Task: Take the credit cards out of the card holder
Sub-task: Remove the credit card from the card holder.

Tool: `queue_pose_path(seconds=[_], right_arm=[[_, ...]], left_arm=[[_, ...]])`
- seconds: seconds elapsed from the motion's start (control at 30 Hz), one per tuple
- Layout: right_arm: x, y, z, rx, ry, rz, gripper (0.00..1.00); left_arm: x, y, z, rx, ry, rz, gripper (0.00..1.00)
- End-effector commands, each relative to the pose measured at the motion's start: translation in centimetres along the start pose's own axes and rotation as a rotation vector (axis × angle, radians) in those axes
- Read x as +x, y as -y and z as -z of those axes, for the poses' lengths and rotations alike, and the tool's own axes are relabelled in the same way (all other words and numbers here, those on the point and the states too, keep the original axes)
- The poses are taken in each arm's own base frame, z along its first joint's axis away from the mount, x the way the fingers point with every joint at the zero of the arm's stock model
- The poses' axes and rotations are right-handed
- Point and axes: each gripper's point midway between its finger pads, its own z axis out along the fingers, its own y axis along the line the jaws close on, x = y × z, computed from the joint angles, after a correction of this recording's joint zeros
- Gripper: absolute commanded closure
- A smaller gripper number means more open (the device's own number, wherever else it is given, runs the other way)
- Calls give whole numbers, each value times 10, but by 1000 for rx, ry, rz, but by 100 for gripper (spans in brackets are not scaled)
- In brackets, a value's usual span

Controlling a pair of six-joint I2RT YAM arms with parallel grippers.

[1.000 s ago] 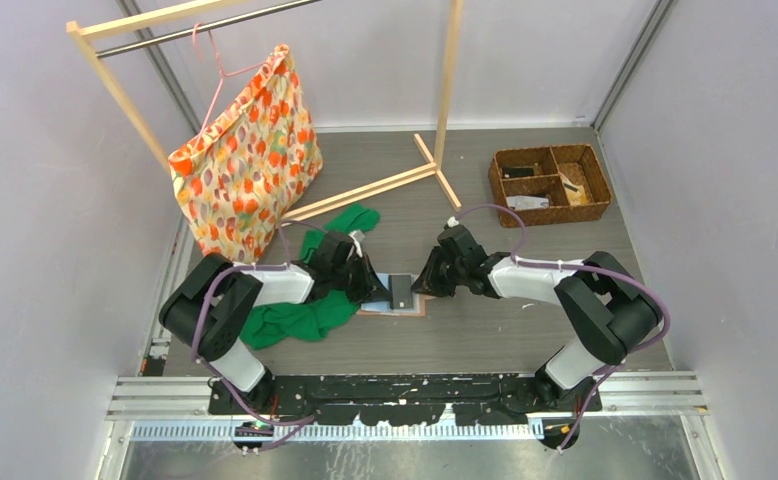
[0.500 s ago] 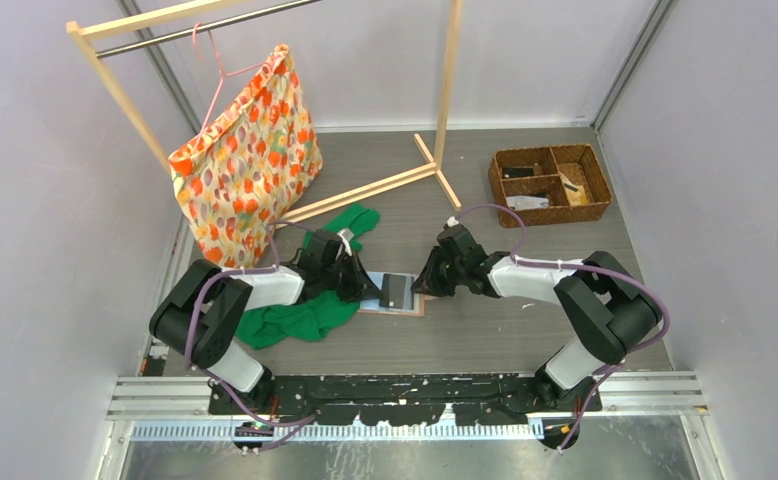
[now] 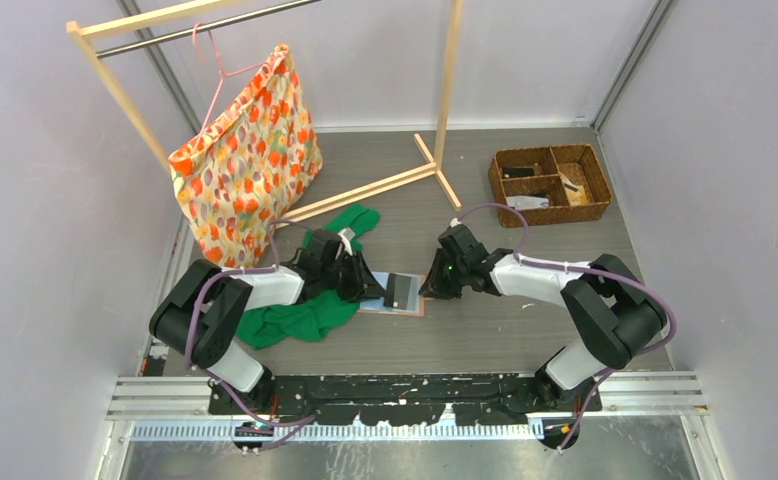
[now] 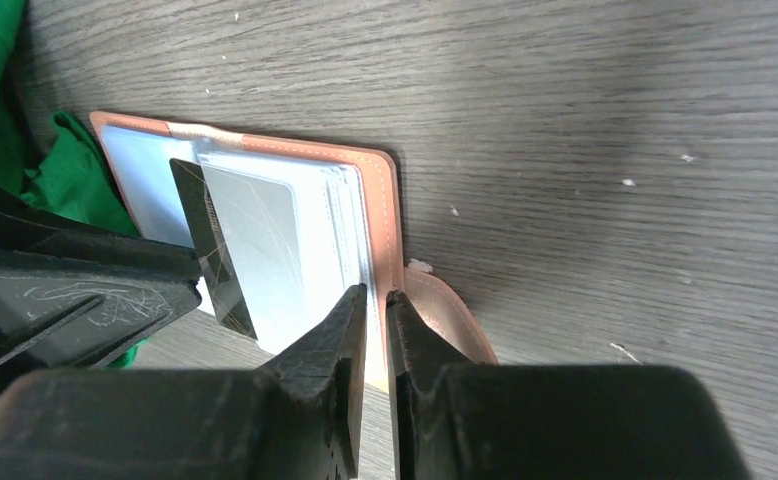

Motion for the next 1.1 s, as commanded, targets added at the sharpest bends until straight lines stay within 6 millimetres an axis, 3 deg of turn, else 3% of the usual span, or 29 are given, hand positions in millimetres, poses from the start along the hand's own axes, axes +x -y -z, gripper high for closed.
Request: queue_pose_path(seconds=[0.0, 0.57, 0.87, 1.07], right_arm=[[-9, -10, 13, -6, 35, 41, 81], [-17, -36, 24, -103, 65, 39, 81], [-11, -37, 10, -109, 30, 38, 82], [-5, -25, 0, -67, 10, 32, 82]], left_arm=[[-2, 0, -1, 18, 7, 11, 72], [-3, 12, -2, 81, -1, -2, 72], [-3, 13, -3, 87, -8, -2, 72], [0, 11, -5, 89, -22, 0, 72]])
